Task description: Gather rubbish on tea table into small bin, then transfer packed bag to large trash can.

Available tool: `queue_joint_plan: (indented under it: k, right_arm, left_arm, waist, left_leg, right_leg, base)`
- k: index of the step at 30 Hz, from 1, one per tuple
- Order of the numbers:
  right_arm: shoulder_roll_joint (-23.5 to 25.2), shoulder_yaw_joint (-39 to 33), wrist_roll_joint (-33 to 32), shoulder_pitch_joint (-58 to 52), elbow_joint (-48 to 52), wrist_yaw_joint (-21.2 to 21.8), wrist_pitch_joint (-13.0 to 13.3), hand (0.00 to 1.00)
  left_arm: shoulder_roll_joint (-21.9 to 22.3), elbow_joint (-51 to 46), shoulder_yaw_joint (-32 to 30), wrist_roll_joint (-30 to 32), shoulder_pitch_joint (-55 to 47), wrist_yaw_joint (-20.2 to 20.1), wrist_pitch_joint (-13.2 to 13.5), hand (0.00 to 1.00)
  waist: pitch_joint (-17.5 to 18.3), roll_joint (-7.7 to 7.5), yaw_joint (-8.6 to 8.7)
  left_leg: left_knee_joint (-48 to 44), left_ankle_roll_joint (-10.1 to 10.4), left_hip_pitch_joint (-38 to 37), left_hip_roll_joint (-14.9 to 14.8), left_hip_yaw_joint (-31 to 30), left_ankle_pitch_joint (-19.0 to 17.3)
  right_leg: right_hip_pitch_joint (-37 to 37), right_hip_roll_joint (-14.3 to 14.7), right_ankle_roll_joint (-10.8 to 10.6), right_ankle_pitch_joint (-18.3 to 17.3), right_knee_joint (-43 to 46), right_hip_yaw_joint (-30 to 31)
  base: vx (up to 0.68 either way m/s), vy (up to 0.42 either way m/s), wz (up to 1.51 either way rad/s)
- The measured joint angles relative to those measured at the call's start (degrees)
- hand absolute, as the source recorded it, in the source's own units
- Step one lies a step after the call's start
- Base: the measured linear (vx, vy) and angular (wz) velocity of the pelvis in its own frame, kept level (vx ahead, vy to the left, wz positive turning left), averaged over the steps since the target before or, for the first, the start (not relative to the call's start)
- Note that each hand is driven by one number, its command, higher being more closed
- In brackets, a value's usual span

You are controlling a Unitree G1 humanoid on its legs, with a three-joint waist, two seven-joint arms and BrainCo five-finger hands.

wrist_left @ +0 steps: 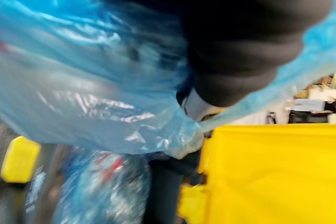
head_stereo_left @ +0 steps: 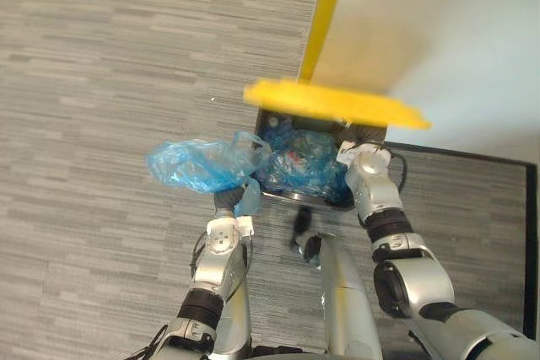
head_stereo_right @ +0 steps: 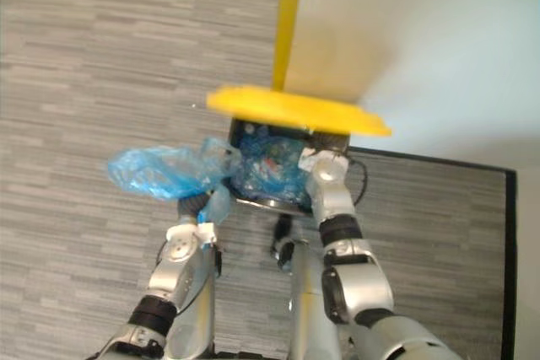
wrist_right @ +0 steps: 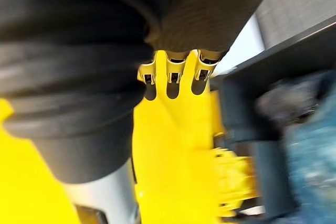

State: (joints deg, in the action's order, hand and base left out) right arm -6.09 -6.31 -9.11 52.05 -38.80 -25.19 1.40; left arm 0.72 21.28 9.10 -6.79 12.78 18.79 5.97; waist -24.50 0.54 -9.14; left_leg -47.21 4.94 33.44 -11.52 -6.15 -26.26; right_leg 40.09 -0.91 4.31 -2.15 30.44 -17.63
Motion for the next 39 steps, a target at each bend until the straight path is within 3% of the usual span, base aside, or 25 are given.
queue_joint_plan:
  k: [3,5,10,17,20,29,39]
  right_arm:
    - [-0.75,0.0,-0.14,2.5,-0.01,-0.4,0.33,0.0]
    - [-0.72,0.0,-0.59,2.98,-0.12,-0.81,0.24,0.0]
    - [0.44,0.51,-0.61,5.52,-0.21,-1.21,0.19,0.0]
    - [2.21,1.28,-1.07,8.54,-0.34,-2.06,-0.08,0.0]
    - [2.53,1.45,-1.11,8.54,-0.97,-2.1,-1.42,0.0]
    - [2.71,0.16,-1.15,11.83,-3.67,-1.94,-2.51,0.0]
    - [2.93,0.21,-0.91,12.14,-3.6,-0.67,-2.49,0.0]
  left_arm:
    - [0.38,-0.59,2.04,0.0,-0.02,-0.01,0.0,1.0]
    - [0.52,-1.53,3.88,0.0,0.08,-0.04,0.07,1.0]
    - [-0.21,-2.75,5.83,-0.02,0.02,0.01,0.97,1.0]
    - [-1.69,-9.56,11.49,-0.1,1.17,0.12,1.22,1.0]
    - [-1.69,-11.45,13.26,-0.61,1.45,0.22,1.49,1.0]
    - [-1.7,-16.68,19.25,-1.19,7.08,1.39,2.57,1.0]
    - [-1.59,-17.91,18.77,1.16,10.91,2.59,2.26,1.0]
  waist:
    - [-0.03,0.04,0.99]
    - [-0.01,-0.01,1.91]
    - [0.14,-0.28,2.3]
    - [0.57,-1.04,2.43]
    - [0.87,-1.33,2.57]
    - [0.97,-1.44,2.91]
    - [0.97,-1.44,3.12]
  left_leg:
    - [1.32,0.57,-0.99,0.0,0.63,0.64]
    - [2.44,2.46,-1.65,0.1,0.91,1.68]
    - [2.84,4.16,-2.04,0.97,1.25,2.98]
    - [3.3,3.69,-3.07,1.23,2.4,3.55]
    - [4.29,3.3,-4.02,1.36,2.55,3.77]
    - [4.87,3.8,-3.64,1.38,2.67,4.76]
    - [5.09,3.26,-3.31,1.03,4.06,4.74]
  right_leg:
    - [-0.51,-0.26,0.95,0.05,-0.03,-0.18]
    - [-1.21,-0.7,0.99,0.1,-0.11,-0.3]
    - [-1.56,-1.5,1.08,1.29,-0.61,-0.11]
    - [-3.11,-1.3,0.62,3.17,-3.23,0.82]
    - [-4.26,-1.21,0.19,3.7,-4.48,1.02]
    - [-4.27,-0.97,0.43,4.85,-5.93,0.97]
    - [-4.27,-0.05,-0.64,6.49,-8.58,2.39]
  base:
    - [0.02,-0.034,-0.02]
    - [-0.02,0.026,0.06]
    - [-0.04,0.052,0.06]
    - [-0.06,0.044,-0.06]
    - [-0.06,0.029,0.01]
    - [-0.05,0.008,-0.01]
    - [-0.05,0.018,-0.07]
